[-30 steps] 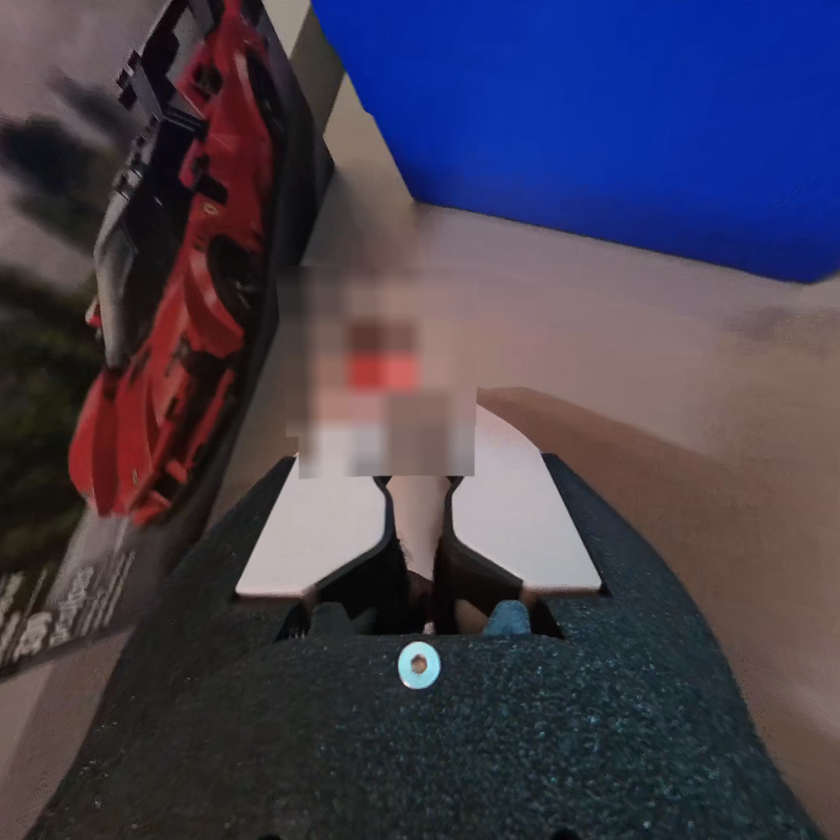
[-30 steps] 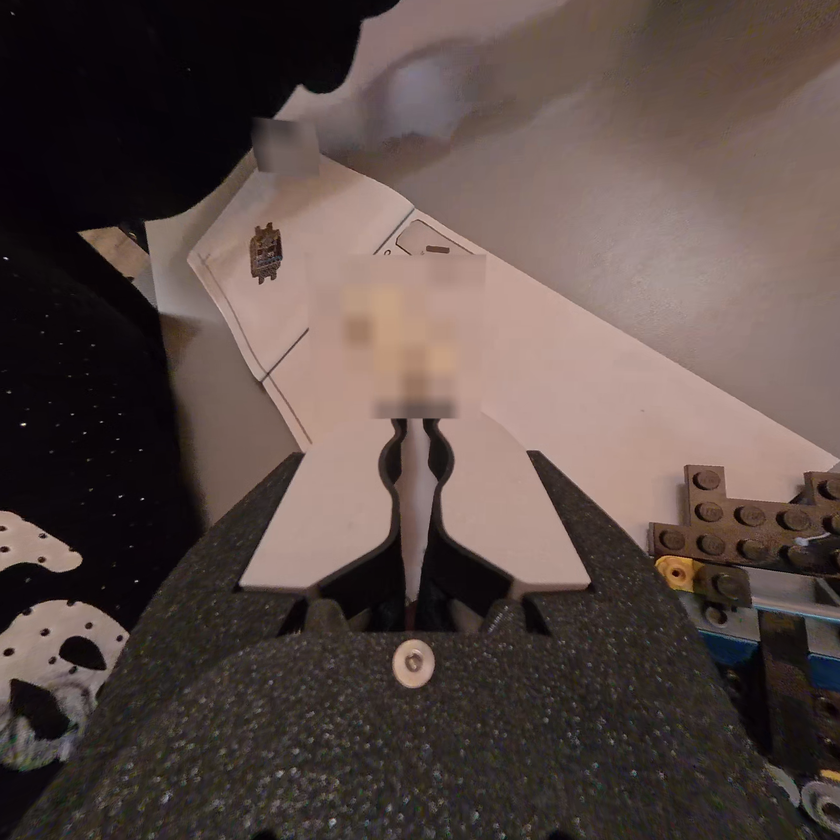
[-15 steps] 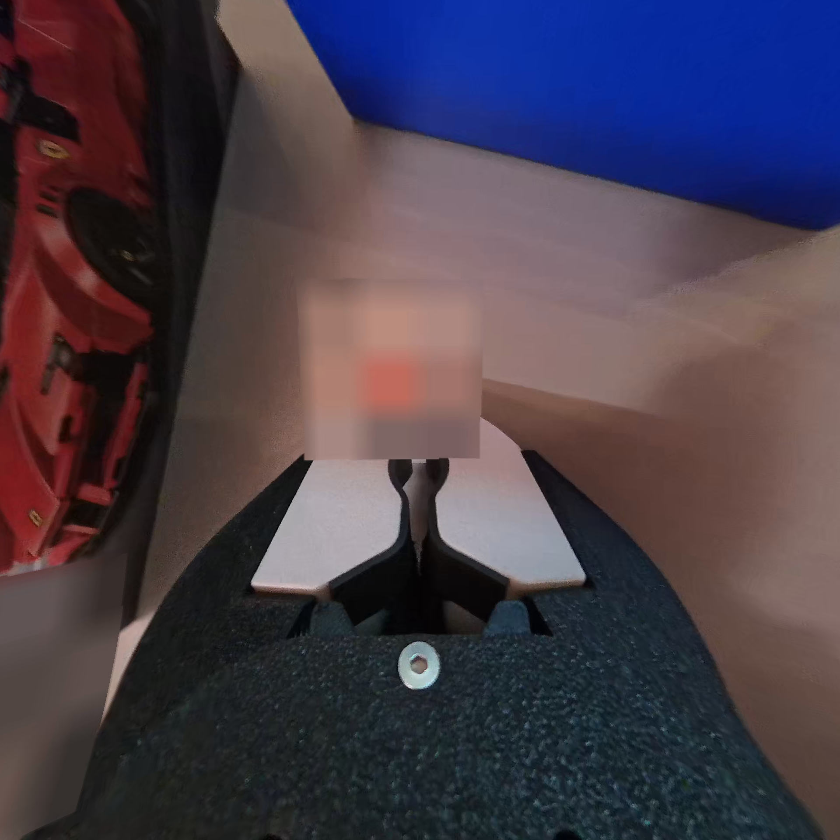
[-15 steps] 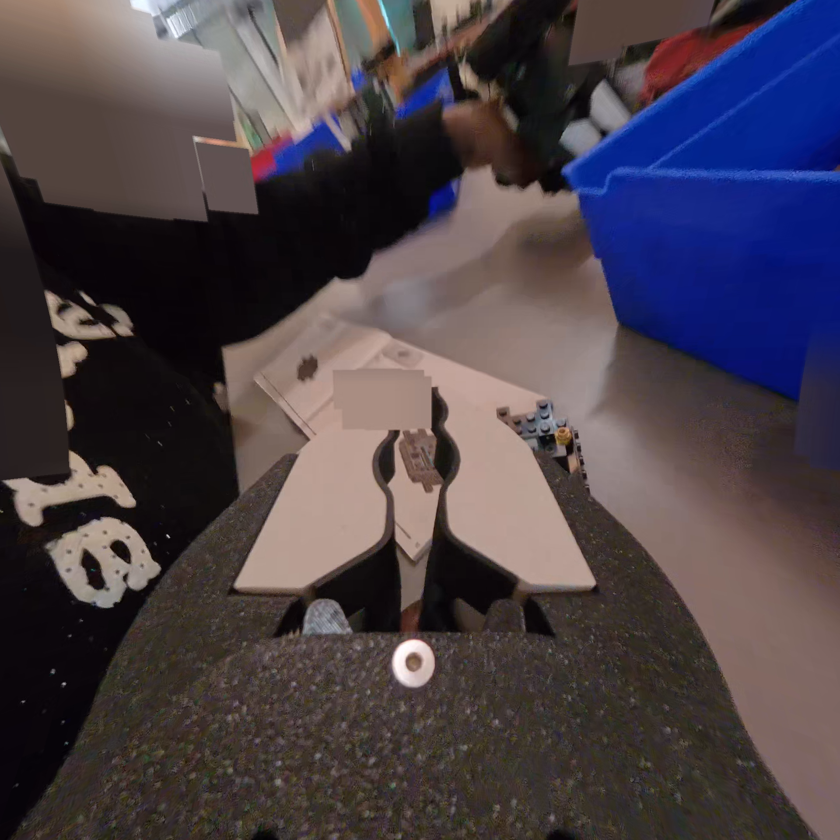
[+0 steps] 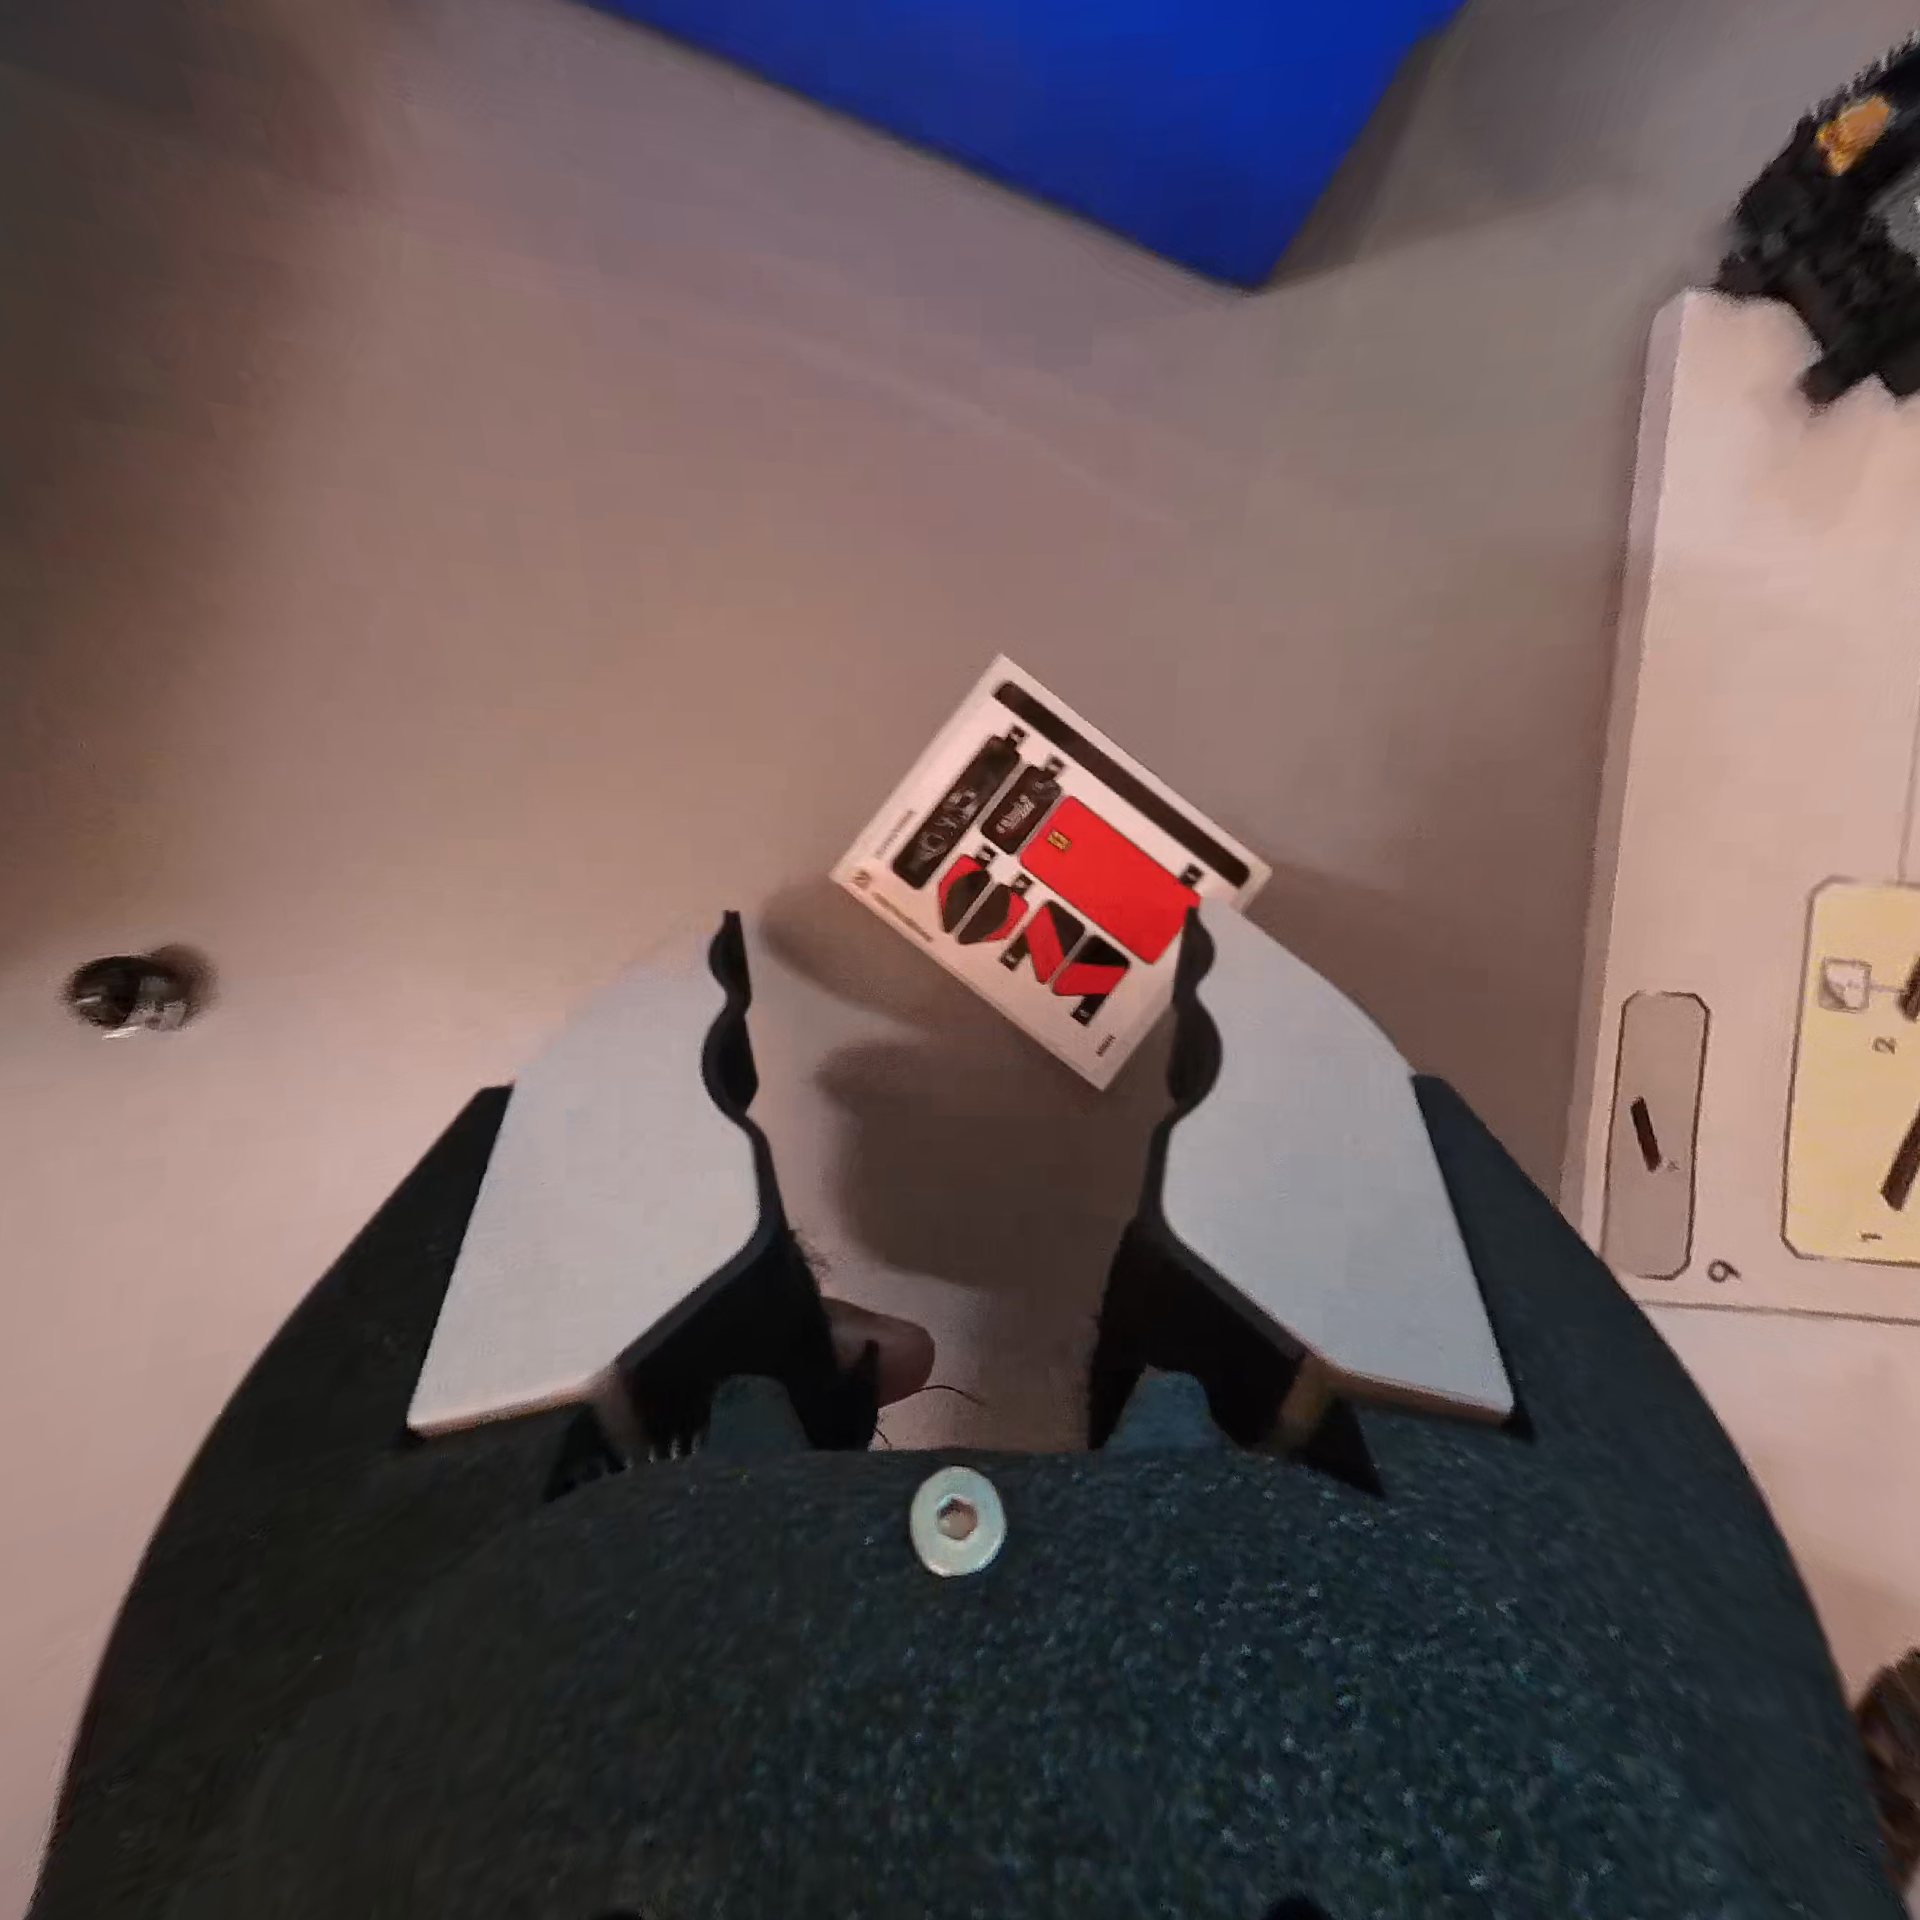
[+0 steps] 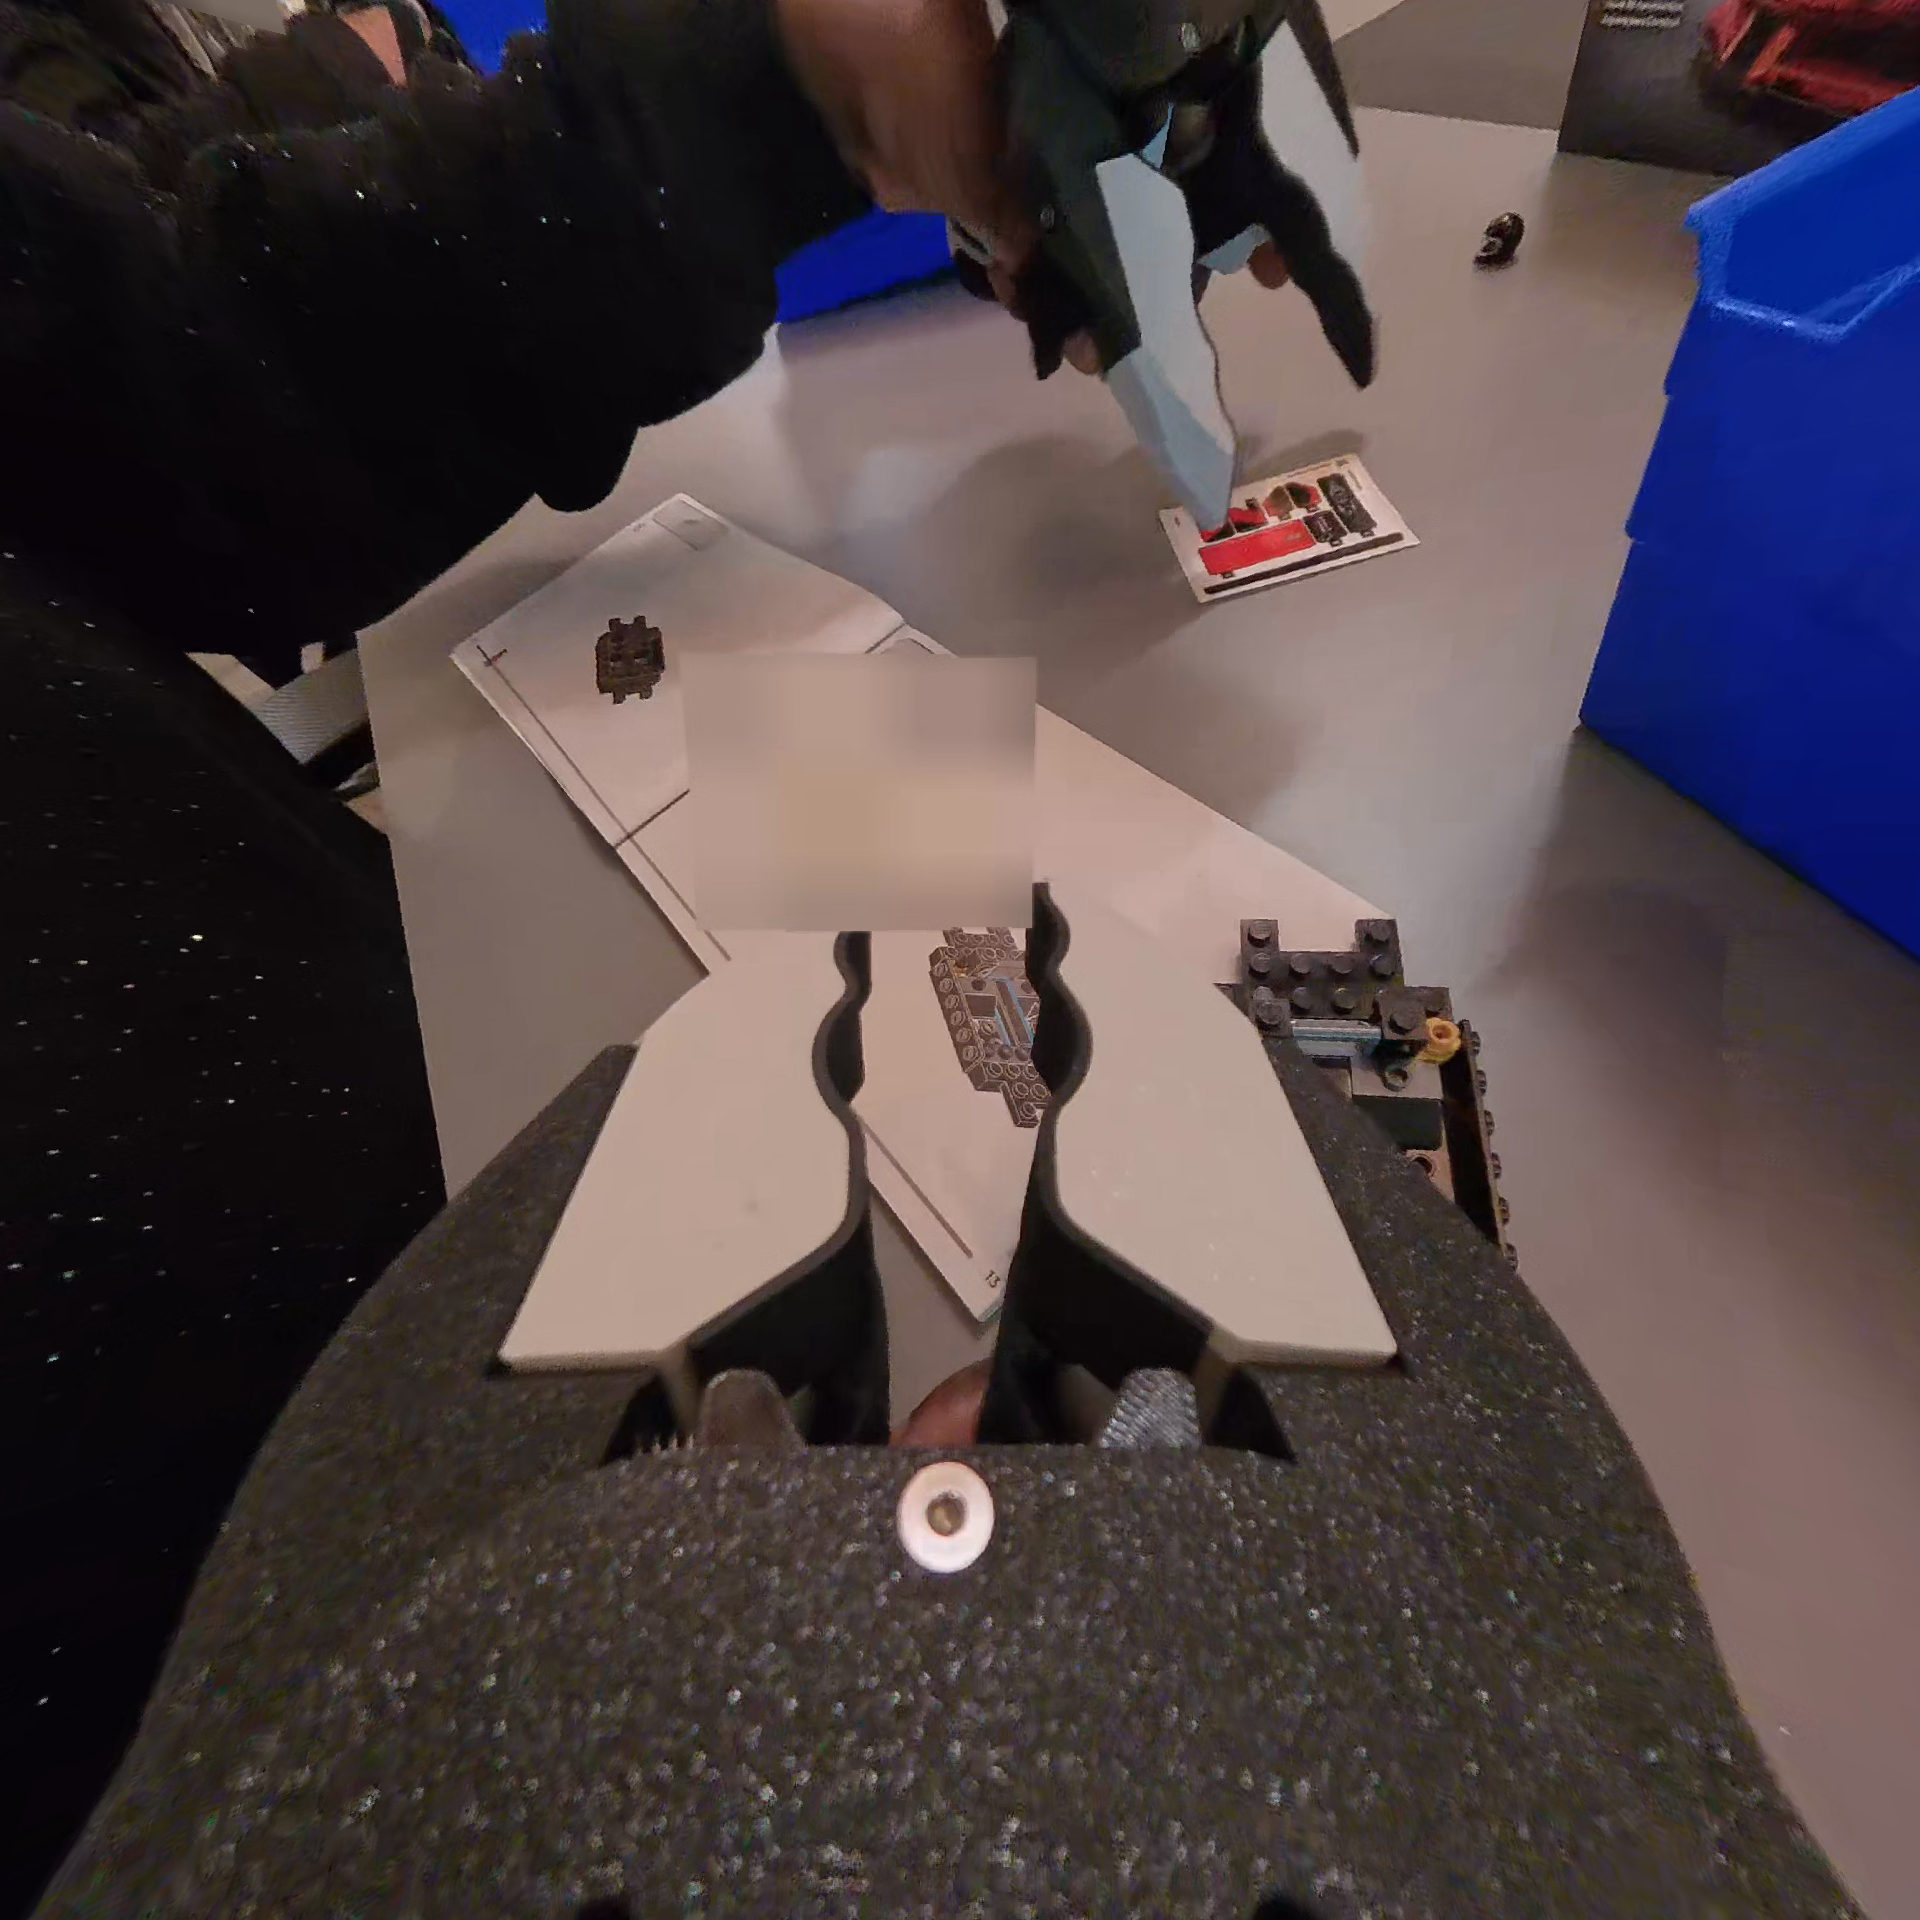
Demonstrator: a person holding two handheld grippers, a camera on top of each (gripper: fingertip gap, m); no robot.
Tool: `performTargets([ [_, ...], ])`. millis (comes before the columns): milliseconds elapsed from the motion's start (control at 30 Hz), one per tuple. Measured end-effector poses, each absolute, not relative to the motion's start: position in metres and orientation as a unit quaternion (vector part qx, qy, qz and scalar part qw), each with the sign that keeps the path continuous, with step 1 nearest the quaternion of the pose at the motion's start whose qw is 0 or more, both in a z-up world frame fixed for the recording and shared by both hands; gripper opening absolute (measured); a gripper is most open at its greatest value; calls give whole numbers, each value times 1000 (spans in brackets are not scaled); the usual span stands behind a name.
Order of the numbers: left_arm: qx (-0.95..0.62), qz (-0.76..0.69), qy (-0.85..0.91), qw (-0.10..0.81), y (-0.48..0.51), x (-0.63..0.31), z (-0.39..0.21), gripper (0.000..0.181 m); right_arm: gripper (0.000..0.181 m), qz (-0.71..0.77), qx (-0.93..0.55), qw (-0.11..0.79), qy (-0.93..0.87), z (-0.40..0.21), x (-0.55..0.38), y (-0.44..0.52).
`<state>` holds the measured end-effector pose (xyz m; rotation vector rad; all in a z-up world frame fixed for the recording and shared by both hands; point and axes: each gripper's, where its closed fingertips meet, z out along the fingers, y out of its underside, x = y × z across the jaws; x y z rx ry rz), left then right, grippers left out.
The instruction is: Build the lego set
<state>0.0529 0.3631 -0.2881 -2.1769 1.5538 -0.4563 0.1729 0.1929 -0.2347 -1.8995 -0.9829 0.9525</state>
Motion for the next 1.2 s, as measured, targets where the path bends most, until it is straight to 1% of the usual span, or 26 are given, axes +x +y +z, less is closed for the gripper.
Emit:
performTargets([
  [33,-778,-170,570,203,358,54,-293,81,29,369,-748,391,-389,-235,172,192],
  [100,-755,-170,595,215,357,58,-297,82,28,360,-748,395,-393,-234,171,192],
  [133,-746,-179,603,220,357,61,-296,78,28,357,-748,396,-395,-233,171,192],
  [200,-747,-187,595,230,362,63,-295,66,28,350,-750,397,-397,-234,170,192],
  [267,-749,-193,588,238,366,60,-294,45,28,341,-753,394,-401,-237,171,193],
  [333,-752,-201,575,252,368,59,-293,33,28,334,-754,393,-407,-239,171,192],
  [500,-752,-231,547,288,363,54,-287,22,27,367,-741,411,-383,-228,159,202],
  [567,-735,-237,547,323,355,54,-272,22,28,395,-728,439,-348,-212,149,215],
  [700,-681,-225,564,409,321,63,-222,27,29,451,-702,476,-279,-182,121,244],
  [800,-638,-202,587,456,283,72,-188,29,33,472,-683,482,-281,-164,95,253],
  [900,-617,-187,590,486,253,74,-166,31,35,509,-666,457,-297,-149,71,243],
  [933,-613,-183,591,491,244,72,-162,31,31,526,-655,450,-303,-143,65,236],
  [1000,-613,-166,587,503,229,66,-156,39,3,551,-622,457,-319,-129,56,221],
  [1067,-621,-165,565,518,215,55,-148,46,0,559,-597,468,-333,-119,51,208],
  [1167,-639,-243,502,530,189,37,-132,58,0,571,-568,468,-363,-106,42,189],
  [1200,-642,-275,475,535,182,31,-126,56,0,577,-556,465,-377,-102,39,182],
])
